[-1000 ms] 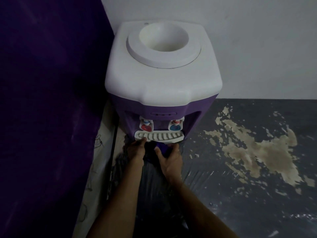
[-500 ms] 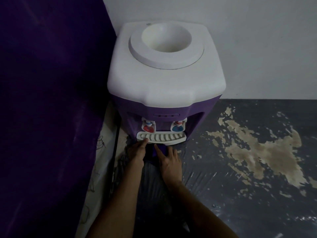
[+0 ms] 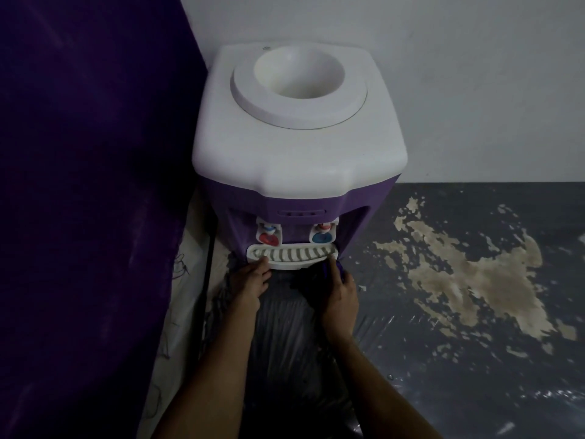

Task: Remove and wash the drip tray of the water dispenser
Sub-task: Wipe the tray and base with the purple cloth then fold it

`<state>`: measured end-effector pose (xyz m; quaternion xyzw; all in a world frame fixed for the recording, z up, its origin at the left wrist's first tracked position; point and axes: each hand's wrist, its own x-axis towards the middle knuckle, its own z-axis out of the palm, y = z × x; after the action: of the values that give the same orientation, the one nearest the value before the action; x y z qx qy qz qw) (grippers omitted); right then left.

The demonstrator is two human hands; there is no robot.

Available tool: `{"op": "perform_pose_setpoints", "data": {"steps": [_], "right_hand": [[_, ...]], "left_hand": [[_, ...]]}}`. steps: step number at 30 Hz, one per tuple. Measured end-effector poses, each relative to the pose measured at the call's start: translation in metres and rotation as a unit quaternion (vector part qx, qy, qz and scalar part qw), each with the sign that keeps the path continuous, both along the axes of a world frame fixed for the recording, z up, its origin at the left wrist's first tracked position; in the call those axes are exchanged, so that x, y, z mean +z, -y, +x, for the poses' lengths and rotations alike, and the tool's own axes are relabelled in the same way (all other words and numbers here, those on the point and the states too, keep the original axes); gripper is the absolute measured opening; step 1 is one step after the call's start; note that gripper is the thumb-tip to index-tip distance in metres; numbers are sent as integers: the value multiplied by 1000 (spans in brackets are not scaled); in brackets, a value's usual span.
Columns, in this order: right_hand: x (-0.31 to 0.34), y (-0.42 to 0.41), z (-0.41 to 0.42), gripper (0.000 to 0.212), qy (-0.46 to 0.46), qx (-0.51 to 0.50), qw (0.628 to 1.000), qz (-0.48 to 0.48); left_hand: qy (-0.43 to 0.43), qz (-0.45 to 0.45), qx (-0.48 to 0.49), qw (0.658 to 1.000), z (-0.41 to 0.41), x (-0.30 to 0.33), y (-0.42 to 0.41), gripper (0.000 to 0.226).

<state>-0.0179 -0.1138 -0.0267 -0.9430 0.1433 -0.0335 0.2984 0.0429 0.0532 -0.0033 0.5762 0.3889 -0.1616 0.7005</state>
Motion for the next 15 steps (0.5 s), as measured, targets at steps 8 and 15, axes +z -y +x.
{"op": "perform_pose_setpoints", "data": {"steps": [8,15], "right_hand": [[7,-9,-1,45,44,43,997,38],[3,0,8,41,65,-18,994,83]], "left_hand": [[4,-6,-20,1000,0,-1,1,40],[3,-2,-23,1000,1,0,0,40]]}}
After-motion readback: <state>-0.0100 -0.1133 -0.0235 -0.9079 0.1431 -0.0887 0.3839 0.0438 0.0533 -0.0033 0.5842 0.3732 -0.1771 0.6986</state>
